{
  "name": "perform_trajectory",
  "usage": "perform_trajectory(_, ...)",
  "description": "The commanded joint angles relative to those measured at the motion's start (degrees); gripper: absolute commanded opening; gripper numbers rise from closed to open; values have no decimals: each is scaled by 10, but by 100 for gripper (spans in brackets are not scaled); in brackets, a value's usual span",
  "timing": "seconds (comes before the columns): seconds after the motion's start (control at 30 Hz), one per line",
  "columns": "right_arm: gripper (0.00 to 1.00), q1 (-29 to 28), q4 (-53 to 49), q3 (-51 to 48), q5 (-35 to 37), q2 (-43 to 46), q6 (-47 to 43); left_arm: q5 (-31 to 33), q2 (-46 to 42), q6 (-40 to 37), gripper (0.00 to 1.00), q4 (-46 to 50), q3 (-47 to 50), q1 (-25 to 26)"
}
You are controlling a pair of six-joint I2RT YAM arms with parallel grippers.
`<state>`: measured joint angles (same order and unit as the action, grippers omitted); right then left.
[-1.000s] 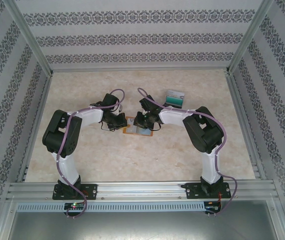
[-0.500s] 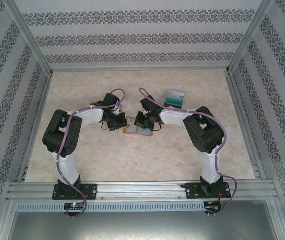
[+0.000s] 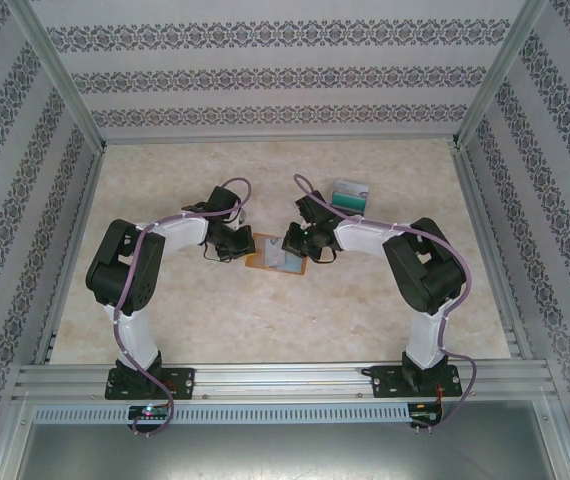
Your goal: Take the credit cards out of the card holder
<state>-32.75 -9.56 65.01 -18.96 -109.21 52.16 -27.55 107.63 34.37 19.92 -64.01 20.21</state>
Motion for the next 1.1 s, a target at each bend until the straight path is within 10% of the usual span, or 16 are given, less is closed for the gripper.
perform_trajectory(0.0, 9, -1, 12, -3, -6, 4, -10, 26, 24, 5, 0, 34, 4, 6)
perform_trajectory(0.53, 22, -14, 23, 12, -19, -38, -5, 14, 26, 10, 0, 27, 10, 5)
perform_trajectory(0.77, 1, -12, 22, 2, -6, -26, -6, 18, 22, 8, 0, 30, 10, 6)
perform_trajectory(1.07, 0, 21, 12, -57, 10, 34, -26, 30, 19, 5, 0, 39, 11, 6)
